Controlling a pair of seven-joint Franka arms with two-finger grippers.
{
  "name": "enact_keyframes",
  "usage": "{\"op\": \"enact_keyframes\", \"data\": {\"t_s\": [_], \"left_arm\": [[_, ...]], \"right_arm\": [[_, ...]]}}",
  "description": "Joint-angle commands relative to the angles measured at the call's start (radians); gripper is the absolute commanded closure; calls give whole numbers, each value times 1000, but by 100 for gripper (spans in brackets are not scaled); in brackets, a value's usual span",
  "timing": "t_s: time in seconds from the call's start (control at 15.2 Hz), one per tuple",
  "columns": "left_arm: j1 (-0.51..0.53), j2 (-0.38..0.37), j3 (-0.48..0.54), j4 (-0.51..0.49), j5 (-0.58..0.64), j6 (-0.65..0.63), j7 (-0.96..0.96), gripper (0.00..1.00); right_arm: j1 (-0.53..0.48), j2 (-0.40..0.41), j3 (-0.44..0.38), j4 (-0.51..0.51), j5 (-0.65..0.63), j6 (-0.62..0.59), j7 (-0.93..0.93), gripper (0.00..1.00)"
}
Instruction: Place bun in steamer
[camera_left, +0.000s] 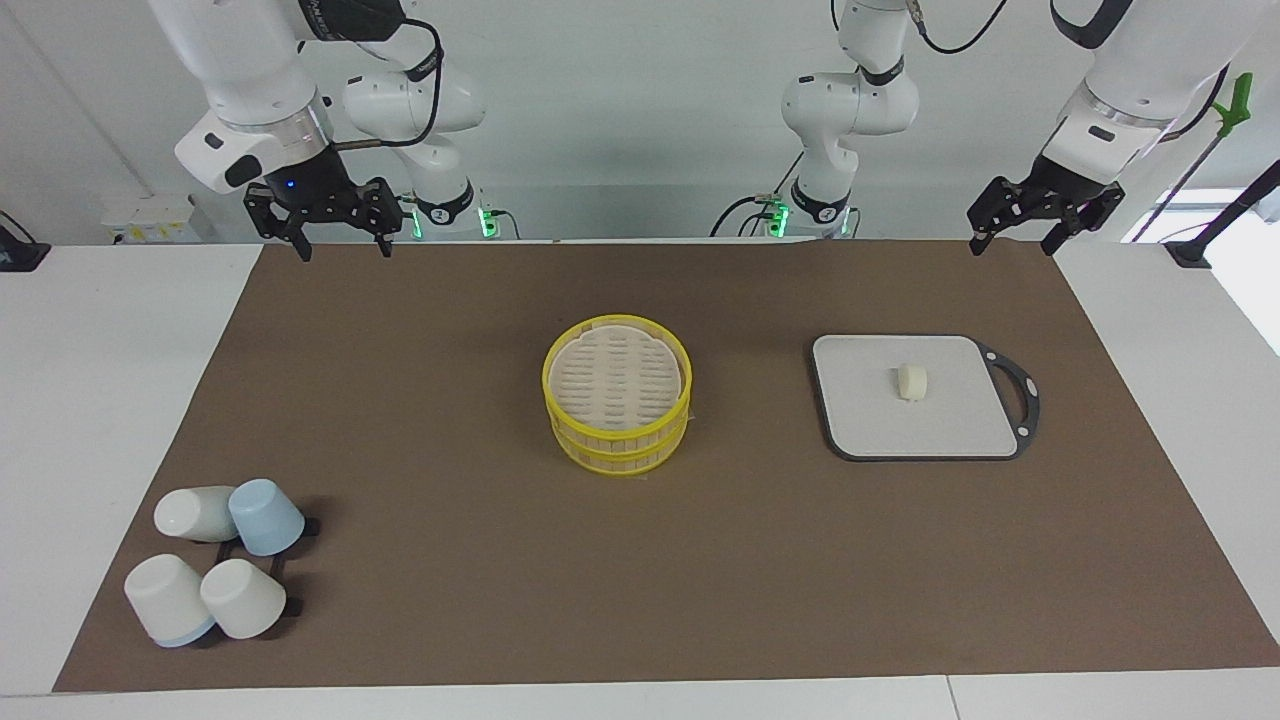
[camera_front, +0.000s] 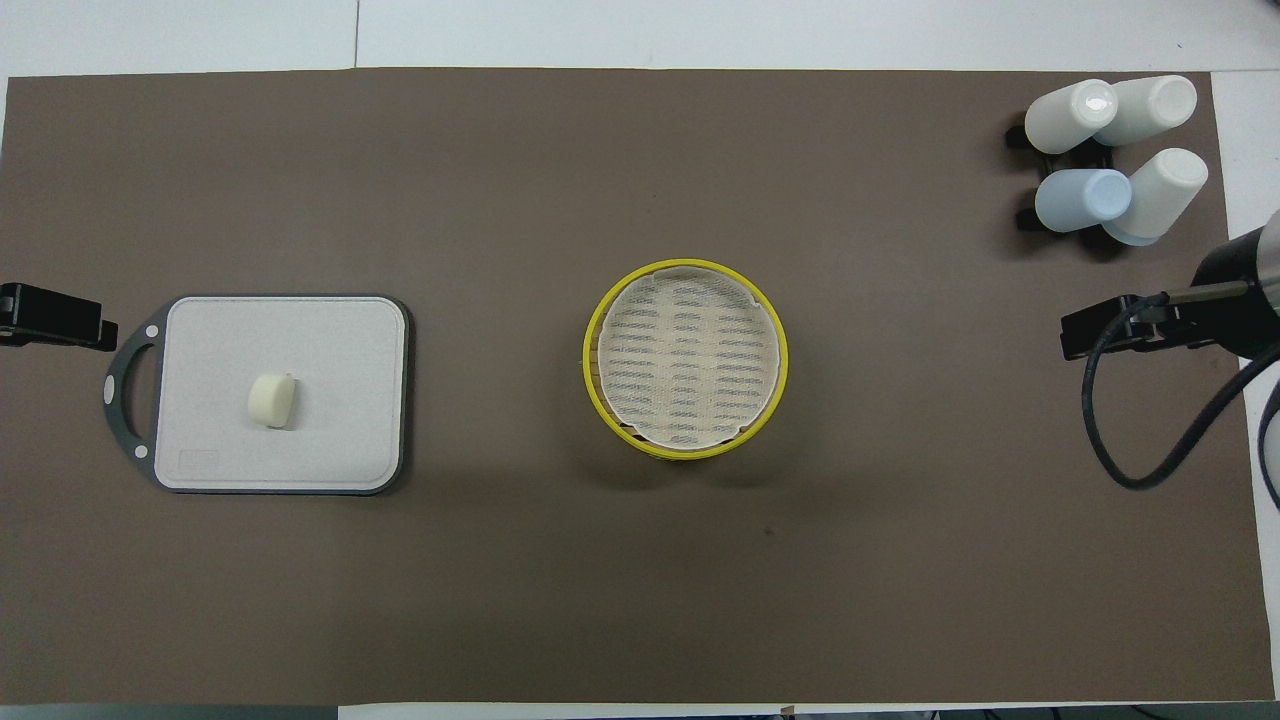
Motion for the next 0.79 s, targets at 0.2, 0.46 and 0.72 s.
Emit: {"op": "enact_keyframes", "data": {"t_s": [0.2, 0.46, 0.72], "left_arm": [[-9, -20, 6, -15, 3, -1, 6, 0], [-9, -20, 6, -15, 2, -1, 6, 0], [-9, -20, 6, -17, 2, 1, 6, 0]], "right_arm": [[-16, 0, 13, -1, 12, 10, -25, 0], [-25, -7, 8, -1, 9, -28, -46, 0], [91, 46, 36, 8, 60, 59, 57, 0]]}}
